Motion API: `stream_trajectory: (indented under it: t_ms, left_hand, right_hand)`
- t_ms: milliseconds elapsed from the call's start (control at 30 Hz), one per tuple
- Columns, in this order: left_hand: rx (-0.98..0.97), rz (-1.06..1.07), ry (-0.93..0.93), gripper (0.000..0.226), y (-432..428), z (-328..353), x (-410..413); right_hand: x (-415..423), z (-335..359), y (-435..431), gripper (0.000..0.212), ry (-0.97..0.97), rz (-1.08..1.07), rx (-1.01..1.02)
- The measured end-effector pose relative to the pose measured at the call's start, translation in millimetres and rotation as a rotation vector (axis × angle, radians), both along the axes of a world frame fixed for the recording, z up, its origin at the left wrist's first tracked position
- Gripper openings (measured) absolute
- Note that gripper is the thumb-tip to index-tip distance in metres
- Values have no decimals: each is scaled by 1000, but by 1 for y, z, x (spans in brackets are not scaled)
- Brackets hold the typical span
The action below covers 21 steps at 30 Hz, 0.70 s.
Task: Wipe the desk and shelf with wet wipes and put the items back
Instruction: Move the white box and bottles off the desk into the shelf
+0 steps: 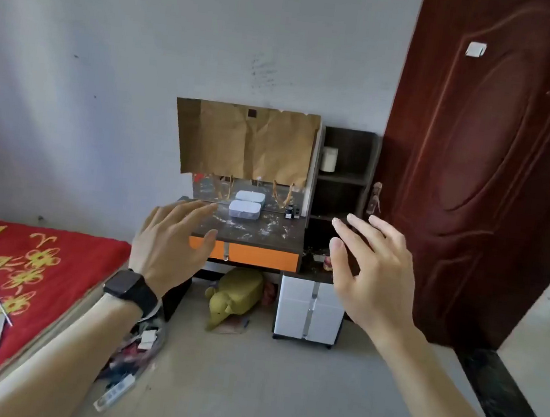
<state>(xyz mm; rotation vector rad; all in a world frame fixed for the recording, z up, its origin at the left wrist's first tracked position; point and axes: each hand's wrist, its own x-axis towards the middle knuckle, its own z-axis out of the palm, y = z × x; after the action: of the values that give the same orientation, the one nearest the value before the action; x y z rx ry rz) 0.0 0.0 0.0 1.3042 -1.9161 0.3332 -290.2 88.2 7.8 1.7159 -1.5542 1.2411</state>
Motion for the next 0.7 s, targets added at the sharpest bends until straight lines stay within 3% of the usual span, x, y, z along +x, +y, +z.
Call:
stream_trajectory:
  t_ms: [133,333,567,700]
  left_hand:
    - [155,37,-64,45,-38,-44,-9]
    - [318,61,-104,49,-136,-106,-12]
    - [526,44,-134,60,-263,-163,5]
    - [595,71,-151,52,-333,-182,19]
  right_hand:
    - [2,-58,-45,36,-33,-16,186]
    - [2,-123,-138,36,83,-42,361]
    - [5,-171,-267,37,47,-64,553]
    - [13,-185,-339,41,31,-66,604]
